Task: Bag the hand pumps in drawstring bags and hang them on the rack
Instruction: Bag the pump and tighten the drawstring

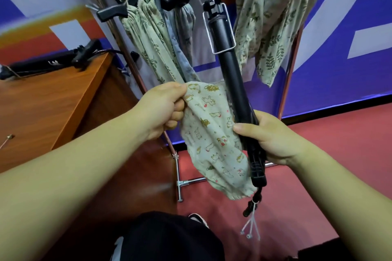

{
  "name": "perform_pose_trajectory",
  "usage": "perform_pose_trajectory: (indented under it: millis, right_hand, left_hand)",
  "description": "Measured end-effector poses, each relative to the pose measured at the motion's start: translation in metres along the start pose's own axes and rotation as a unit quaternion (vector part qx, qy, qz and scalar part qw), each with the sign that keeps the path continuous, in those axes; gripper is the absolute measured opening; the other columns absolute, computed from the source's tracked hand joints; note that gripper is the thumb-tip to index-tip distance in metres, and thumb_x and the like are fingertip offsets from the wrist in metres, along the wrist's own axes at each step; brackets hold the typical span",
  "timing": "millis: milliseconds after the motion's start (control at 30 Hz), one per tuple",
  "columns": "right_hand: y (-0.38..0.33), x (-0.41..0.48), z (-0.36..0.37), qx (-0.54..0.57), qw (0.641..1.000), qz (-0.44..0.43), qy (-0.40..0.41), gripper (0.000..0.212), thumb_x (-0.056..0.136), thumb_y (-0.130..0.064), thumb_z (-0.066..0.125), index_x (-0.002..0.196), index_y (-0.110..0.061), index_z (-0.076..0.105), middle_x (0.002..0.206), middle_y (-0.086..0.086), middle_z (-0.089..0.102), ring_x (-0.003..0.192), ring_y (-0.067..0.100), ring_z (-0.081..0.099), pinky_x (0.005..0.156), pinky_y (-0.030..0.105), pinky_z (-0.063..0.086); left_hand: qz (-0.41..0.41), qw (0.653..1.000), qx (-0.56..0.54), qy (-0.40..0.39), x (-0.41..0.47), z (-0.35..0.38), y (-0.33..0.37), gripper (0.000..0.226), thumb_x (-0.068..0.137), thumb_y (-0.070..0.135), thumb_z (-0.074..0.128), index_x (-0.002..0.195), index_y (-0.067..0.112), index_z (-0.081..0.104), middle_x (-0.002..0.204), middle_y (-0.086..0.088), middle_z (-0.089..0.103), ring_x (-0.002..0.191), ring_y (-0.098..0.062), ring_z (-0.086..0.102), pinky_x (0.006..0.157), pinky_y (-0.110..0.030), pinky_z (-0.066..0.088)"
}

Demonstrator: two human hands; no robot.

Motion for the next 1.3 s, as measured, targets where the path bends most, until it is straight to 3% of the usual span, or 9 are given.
perform_pose_trajectory:
  millis: [133,367,533,667,867,1000,1100,1200,1300]
  right_hand:
    - [-0.011,-0.006,-0.013,-0.007,0.998,-0.001,0.062,0.011,0.094,0.001,0.060,0.092,-0.009,0.064,0.076,0.001,0.073,0.068,0.014,0.070,0.061,0.025,0.056]
    - [-0.052,-0.031,-0.009,0.006,0.990,-0.041,0.132,0.010,0.096,-0.007,0.059,0.104,-0.001,0.061,0.083,0.013,0.072,0.075,0.026,0.071,0.062,0.034,0.059]
    - [-0.087,-0.045,0.000,-0.012,0.984,-0.069,0.166,0.020,0.092,-0.015,0.066,0.107,-0.003,0.060,0.095,0.022,0.062,0.085,0.035,0.065,0.077,0.048,0.058]
    - [-0.100,-0.049,0.010,-0.030,0.985,-0.077,0.150,0.006,0.094,-0.014,0.062,0.089,-0.012,0.066,0.078,0.008,0.066,0.071,0.024,0.066,0.065,0.036,0.057]
    - [-0.065,-0.046,-0.005,-0.001,0.994,-0.022,0.106,0.021,0.086,-0.016,0.064,0.103,-0.008,0.055,0.123,0.017,0.070,0.111,0.030,0.070,0.084,0.040,0.060]
    - [-0.039,-0.041,0.009,-0.048,0.999,-0.003,-0.018,0.011,0.091,-0.012,0.056,0.088,-0.017,0.065,0.099,0.024,0.064,0.083,0.038,0.060,0.076,0.046,0.050]
    - [-0.022,-0.033,-0.009,-0.081,0.997,-0.002,0.006,0.017,0.078,-0.026,0.079,0.087,-0.020,0.066,0.087,0.013,0.061,0.081,0.031,0.054,0.079,0.050,0.048]
    - [-0.014,-0.027,-0.034,-0.092,0.994,-0.012,0.065,0.022,0.077,-0.018,0.076,0.088,-0.012,0.058,0.076,0.008,0.053,0.068,0.022,0.050,0.066,0.036,0.049]
    - [-0.009,-0.026,-0.050,-0.075,0.993,-0.017,0.092,0.017,0.083,-0.007,0.072,0.097,-0.007,0.063,0.077,0.006,0.061,0.067,0.020,0.057,0.062,0.032,0.047]
  left_hand:
    - [0.014,0.997,0.069,0.039,0.002,0.000,-0.005,0.004,0.102,0.029,0.054,0.105,0.027,0.055,0.054,0.005,0.033,0.041,-0.008,0.025,0.041,-0.017,0.021]
    - [0.017,0.969,0.200,-0.142,-0.029,0.060,-0.017,0.079,0.067,0.073,0.062,0.101,0.001,0.060,0.054,0.004,0.034,0.044,-0.015,0.026,0.047,-0.023,0.020]
    - [0.113,0.938,0.227,-0.238,-0.055,0.094,0.003,0.064,0.070,0.068,0.075,0.093,0.009,0.066,0.055,0.010,0.057,0.046,-0.003,0.047,0.049,-0.019,0.037]
    - [0.182,0.937,0.242,-0.176,-0.051,0.083,0.023,0.047,0.081,0.060,0.060,0.088,0.015,0.071,0.088,-0.010,0.075,0.079,-0.025,0.069,0.081,-0.045,0.053]
    - [0.127,0.982,0.100,-0.102,-0.028,0.051,0.025,0.025,0.107,0.027,0.046,0.094,0.016,0.065,0.065,0.006,0.068,0.051,-0.004,0.059,0.046,-0.017,0.042]
    - [0.067,0.992,0.078,-0.073,-0.017,0.051,0.002,0.035,0.108,0.029,0.042,0.115,0.000,0.060,0.071,-0.008,0.055,0.042,-0.007,0.047,0.039,-0.014,0.031]
    - [0.050,0.996,0.065,-0.040,-0.006,0.056,-0.009,0.034,0.107,0.026,0.044,0.113,0.000,0.065,0.070,-0.004,0.065,0.045,-0.005,0.056,0.039,-0.015,0.039]
    - [0.040,0.998,0.037,-0.011,0.009,0.074,-0.020,0.026,0.105,0.027,0.051,0.106,0.012,0.072,0.089,-0.006,0.078,0.084,-0.019,0.075,0.075,-0.031,0.061]
    - [0.030,0.997,0.069,0.014,0.019,0.096,-0.037,0.032,0.093,0.047,0.059,0.097,0.018,0.072,0.096,-0.011,0.077,0.095,-0.031,0.073,0.093,-0.052,0.057]
Point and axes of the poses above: each hand's wrist, its own x-axis towards the middle knuckle, its own z-axis out of the palm, y = z × x, the point moved 10 cm from there along x, towards the middle knuckle
